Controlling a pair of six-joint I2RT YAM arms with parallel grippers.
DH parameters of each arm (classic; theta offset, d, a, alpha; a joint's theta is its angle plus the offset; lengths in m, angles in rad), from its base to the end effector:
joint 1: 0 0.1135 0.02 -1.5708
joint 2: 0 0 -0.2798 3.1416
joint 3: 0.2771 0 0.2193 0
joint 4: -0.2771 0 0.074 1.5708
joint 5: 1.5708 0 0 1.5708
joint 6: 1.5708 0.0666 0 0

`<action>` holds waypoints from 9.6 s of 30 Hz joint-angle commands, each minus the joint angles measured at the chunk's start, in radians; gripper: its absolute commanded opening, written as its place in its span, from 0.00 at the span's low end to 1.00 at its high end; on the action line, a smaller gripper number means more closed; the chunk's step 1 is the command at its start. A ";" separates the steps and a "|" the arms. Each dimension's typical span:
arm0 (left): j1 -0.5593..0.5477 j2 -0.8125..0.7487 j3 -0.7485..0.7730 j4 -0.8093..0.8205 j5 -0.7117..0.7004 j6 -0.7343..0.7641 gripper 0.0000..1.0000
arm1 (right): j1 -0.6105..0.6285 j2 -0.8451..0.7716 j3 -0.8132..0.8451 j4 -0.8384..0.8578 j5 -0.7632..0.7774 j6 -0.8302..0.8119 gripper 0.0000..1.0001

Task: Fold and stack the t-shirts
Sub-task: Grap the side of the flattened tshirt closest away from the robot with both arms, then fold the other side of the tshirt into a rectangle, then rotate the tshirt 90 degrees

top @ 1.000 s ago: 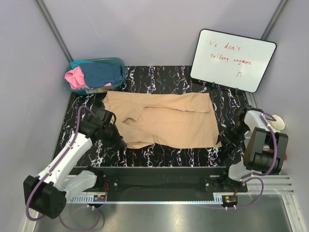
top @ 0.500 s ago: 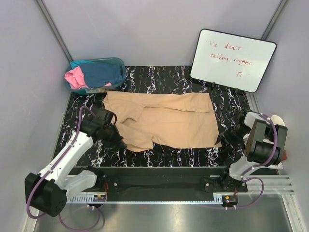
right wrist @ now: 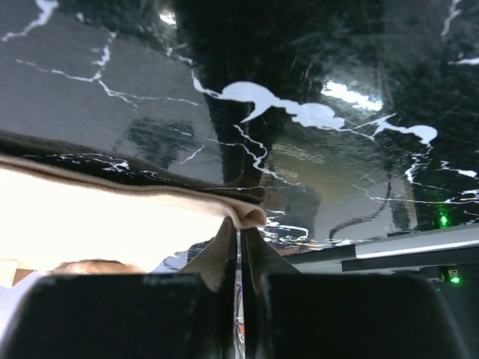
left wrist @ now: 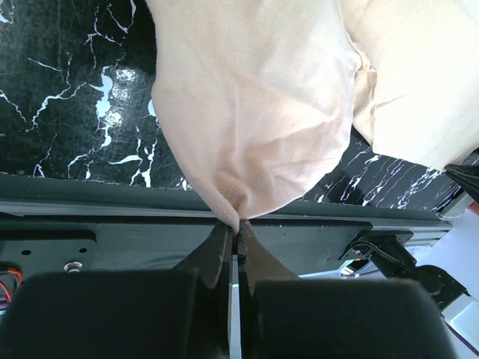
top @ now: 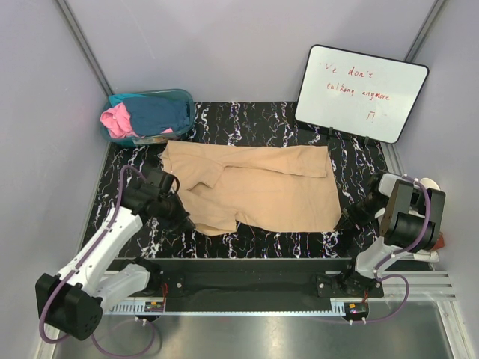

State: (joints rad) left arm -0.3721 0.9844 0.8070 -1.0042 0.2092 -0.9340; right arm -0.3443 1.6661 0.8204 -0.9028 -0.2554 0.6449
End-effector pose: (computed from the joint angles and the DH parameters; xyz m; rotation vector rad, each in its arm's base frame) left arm 0.1218 -0.0624 0.2396 -0.7465 2.8034 -0.5892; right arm 0.2005 -0.0540 0.1377 -1.4108 -2.5457 -0.3306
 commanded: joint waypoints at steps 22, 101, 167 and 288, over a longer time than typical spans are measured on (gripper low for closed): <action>0.019 0.143 0.368 -0.036 -0.313 0.095 0.00 | 0.007 -0.091 0.218 0.090 -0.111 -0.145 0.00; -0.056 0.895 0.593 0.239 -0.202 0.339 0.00 | 0.225 0.462 0.661 0.277 -0.077 -0.156 0.36; -0.010 0.815 0.558 0.193 -0.116 0.402 0.00 | 0.673 0.670 1.416 -0.188 0.501 -0.498 0.00; -0.280 1.194 0.870 0.043 0.085 0.343 0.00 | 0.705 0.738 1.740 -0.403 0.485 -0.381 0.00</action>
State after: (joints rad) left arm -0.6876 2.1437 1.6905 -0.9871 0.2958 -0.5571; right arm 0.3805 2.4577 2.4985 -1.2968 0.2119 0.2489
